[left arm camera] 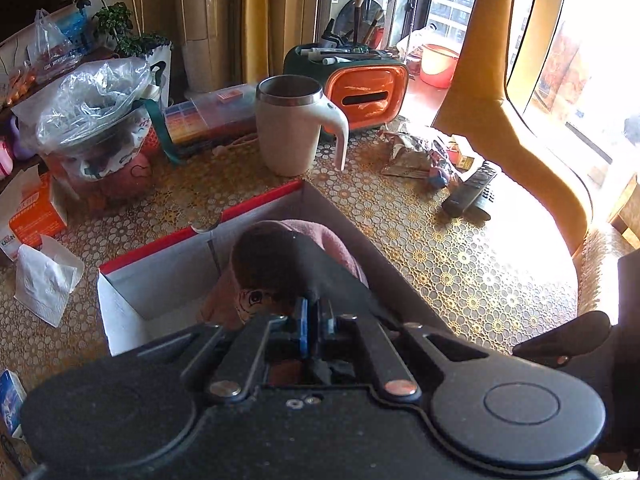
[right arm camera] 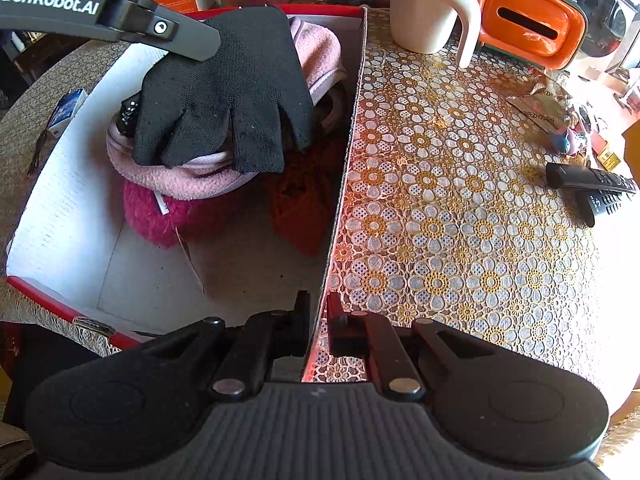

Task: Organize objects
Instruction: 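Carry the black cloth with the left gripper over the pink pouch, then open the left gripper to drop the black cloth onto the pouch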

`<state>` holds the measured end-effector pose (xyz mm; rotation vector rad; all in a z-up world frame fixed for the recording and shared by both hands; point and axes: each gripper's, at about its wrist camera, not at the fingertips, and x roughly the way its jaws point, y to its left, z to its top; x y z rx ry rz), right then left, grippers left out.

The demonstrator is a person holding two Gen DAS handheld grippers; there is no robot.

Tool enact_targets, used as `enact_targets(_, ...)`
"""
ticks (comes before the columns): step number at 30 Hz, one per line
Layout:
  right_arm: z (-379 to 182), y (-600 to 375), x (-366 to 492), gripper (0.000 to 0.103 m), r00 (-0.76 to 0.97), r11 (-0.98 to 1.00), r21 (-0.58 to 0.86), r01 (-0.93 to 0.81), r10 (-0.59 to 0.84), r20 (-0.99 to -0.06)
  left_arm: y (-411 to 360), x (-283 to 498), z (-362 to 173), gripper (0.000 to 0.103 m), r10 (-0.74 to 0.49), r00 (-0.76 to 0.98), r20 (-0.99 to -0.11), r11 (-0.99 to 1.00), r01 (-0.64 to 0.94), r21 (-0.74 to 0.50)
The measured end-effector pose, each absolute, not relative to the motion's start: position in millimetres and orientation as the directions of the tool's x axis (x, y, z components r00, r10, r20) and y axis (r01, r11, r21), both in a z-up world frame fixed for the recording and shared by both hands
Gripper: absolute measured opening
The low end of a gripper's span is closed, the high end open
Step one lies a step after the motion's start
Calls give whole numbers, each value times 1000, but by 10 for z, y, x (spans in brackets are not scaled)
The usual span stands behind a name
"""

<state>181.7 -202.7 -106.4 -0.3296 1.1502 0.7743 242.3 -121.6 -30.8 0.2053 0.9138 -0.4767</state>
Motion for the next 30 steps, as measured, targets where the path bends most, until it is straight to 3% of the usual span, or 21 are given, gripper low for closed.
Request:
enact_targets(12,-1063,-2104,1850,8,165,670,167,-723,403,-900,-1236,2595,-673,6,-175,503,-847,925,378,33)
enact_targets(21,-1065,-2107,1880,9,141,664,184,-724,404,-904,-1317,2683,-838,9,-141,477,-867,937,347,39)
enact_targets(27,-1063,-2095,1870,9,145,665,176,-726,398,-906,-1267,2669,-849,25,-131,495,-859,945,323,42)
enact_targets(30,-1065,-2105,1874,9,148,676,181,-715,399,-905,-1192,2626,-812,42,-138,510,-849,951,306,30)
